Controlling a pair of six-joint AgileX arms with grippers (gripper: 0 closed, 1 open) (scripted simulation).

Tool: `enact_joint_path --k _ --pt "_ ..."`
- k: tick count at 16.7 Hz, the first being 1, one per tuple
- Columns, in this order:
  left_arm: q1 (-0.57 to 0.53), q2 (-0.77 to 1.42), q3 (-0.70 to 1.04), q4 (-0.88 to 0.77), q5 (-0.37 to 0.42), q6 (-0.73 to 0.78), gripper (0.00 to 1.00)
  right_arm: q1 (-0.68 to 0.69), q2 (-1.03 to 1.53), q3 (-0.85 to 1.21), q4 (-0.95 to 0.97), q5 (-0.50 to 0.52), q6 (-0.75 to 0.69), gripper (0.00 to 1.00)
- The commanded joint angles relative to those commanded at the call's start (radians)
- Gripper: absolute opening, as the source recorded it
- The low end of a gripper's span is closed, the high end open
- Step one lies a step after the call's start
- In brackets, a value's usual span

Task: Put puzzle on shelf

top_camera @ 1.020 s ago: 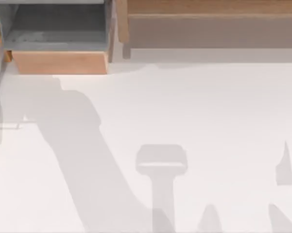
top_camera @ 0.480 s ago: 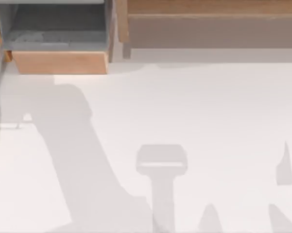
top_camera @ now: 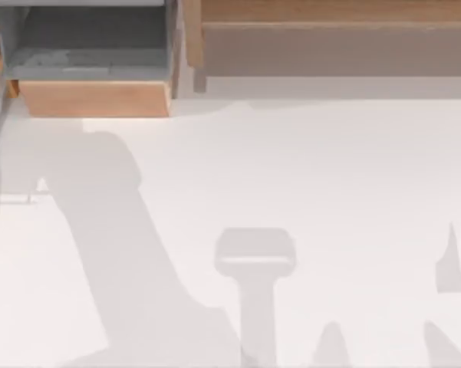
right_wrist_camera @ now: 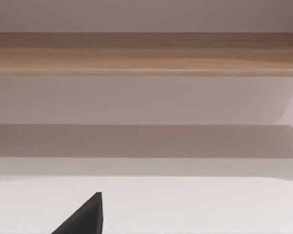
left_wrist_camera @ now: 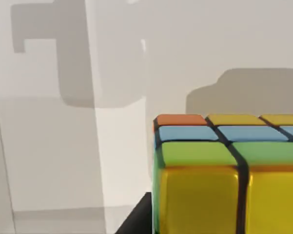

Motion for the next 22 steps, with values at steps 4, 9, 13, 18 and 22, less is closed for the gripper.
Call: enact_joint_path --k 4,9,13,18,22 --pt "-0.007 -0.103 -0.073 -0.001 -0.033 -0.012 0.0 0.0 0.0 0.0 0.0 0.0 0.0 1.0" --pt "-0.137 -0.327 -0.237 0.071 -0.1 -0.035 0.0 0.0 0.0 0.0 0.0 0.0 0.0 1.0" --pt "-0.342 -0.461 -0.43 0.205 -0.159 -0.053 0.0 0.0 0.0 0.0 0.0 0.0 0.0 1.0" --pt "-0.652 -0.522 -0.693 0.492 -0.246 -0.073 0.0 0.0 0.0 0.0 0.0 0.0 0.0 1.0" --pt "-0.878 -0.502 -0.863 0.829 -0.338 -0.09 0.0 0.0 0.0 0.0 0.0 0.0 0.0 1.0"
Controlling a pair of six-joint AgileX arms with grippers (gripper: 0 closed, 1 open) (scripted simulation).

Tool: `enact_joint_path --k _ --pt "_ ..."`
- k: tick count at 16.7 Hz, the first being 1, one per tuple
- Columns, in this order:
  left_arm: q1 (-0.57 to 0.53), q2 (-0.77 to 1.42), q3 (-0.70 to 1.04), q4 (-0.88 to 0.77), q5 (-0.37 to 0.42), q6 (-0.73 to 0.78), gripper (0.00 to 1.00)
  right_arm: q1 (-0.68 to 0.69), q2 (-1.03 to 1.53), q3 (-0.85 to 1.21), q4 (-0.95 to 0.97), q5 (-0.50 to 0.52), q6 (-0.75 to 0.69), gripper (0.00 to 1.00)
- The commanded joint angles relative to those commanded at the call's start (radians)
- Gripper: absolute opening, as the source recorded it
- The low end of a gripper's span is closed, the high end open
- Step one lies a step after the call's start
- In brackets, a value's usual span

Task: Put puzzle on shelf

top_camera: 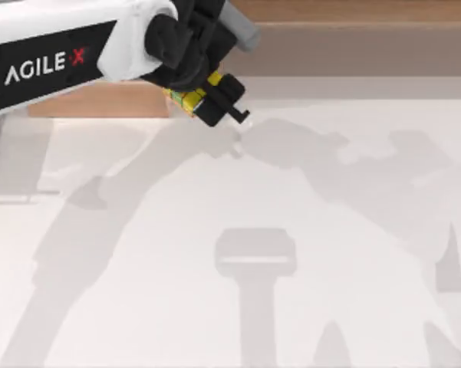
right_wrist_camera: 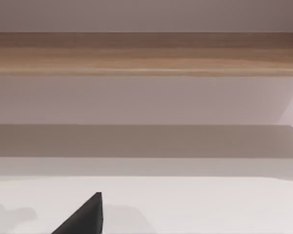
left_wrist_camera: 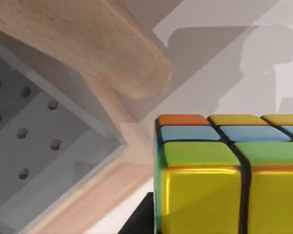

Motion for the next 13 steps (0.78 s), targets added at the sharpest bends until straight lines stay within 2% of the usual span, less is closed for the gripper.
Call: enact_joint_path --k 6,13 --pt "-0.221 0.097 -0.136 0.626 -0.179 -0.033 0.0 0.0 0.0 0.0 0.0 0.0 0.0 1.0" --pt "-0.304 0.249 -0.162 1.33 -0.391 -0.084 0.0 0.0 0.0 0.0 0.0 0.0 0.0 1.0"
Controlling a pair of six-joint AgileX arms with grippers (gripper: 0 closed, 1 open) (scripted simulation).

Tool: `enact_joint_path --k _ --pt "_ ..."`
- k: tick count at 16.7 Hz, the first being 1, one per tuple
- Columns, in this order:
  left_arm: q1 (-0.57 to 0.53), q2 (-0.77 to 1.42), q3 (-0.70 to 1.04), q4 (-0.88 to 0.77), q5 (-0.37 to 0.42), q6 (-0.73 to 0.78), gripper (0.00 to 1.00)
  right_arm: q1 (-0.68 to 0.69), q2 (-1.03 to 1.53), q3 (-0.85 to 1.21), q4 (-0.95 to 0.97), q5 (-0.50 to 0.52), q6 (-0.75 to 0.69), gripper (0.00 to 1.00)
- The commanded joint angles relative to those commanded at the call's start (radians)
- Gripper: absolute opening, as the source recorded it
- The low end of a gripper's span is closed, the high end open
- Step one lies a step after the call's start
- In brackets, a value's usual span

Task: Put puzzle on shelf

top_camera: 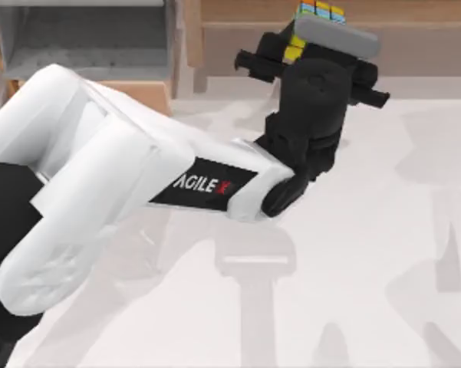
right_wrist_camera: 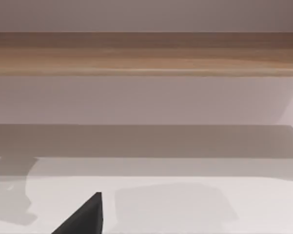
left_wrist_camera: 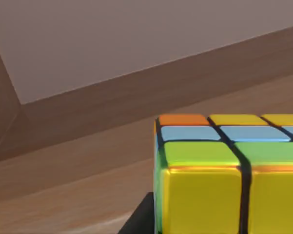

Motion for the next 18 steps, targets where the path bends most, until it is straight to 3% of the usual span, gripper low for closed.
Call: enact_joint_path --k 3,7,14,18 --pt "0.0 0.056 0.009 0.215 -0.067 -0.02 0.0 0.0 0.0 0.0 0.0 0.0 0.0 1.0" --pt "0.009 0.099 0.021 0.364 -0.116 -0.037 0.0 0.0 0.0 0.0 0.0 0.0 0.0 1.0" --pt "0.008 0.103 0.022 0.372 -0.118 -0.037 0.0 0.0 0.0 0.0 0.0 0.0 0.0 1.0" --pt "0.043 0.162 0.137 0.289 -0.082 -0.052 0.0 0.0 0.0 0.0 0.0 0.0 0.0 1.0"
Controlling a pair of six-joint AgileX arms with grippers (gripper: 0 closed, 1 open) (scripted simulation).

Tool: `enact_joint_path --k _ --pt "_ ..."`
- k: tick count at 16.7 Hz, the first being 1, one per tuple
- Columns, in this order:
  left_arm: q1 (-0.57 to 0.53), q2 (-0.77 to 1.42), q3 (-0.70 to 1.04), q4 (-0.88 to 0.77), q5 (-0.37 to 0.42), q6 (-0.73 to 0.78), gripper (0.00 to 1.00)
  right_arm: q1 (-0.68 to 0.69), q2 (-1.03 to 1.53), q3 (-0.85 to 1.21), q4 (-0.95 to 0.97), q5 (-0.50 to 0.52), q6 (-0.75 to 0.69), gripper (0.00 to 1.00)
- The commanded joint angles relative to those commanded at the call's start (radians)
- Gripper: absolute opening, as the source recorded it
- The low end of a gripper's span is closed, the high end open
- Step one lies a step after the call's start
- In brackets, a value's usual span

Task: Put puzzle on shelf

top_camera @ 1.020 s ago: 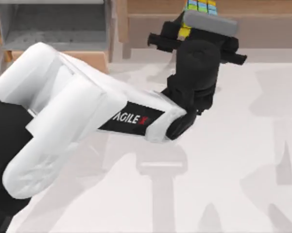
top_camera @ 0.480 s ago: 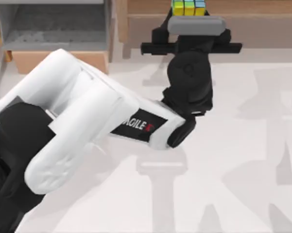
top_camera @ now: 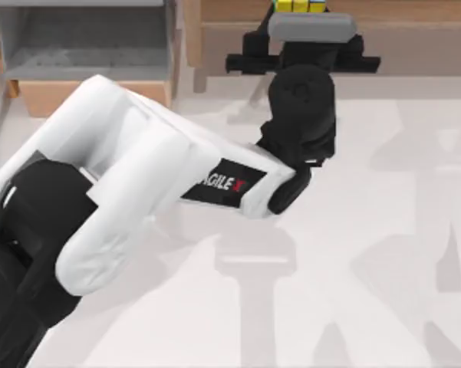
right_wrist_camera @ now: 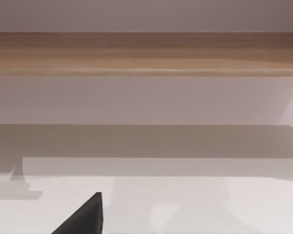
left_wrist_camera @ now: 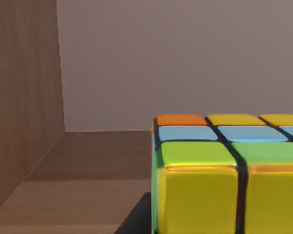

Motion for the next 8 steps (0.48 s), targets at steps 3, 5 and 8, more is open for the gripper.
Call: enact_joint_path --k 3,5,8 --pt "0.031 0.059 0.18 -0.084 0.027 -0.012 0.0 0.0 0.0 0.0 0.0 0.0 0.0 1.0" --pt "0.054 0.096 0.289 -0.148 0.048 -0.02 0.0 0.0 0.0 0.0 0.0 0.0 0.0 1.0" --pt "0.09 0.15 0.379 -0.224 0.081 -0.034 0.0 0.0 0.0 0.0 0.0 0.0 0.0 1.0"
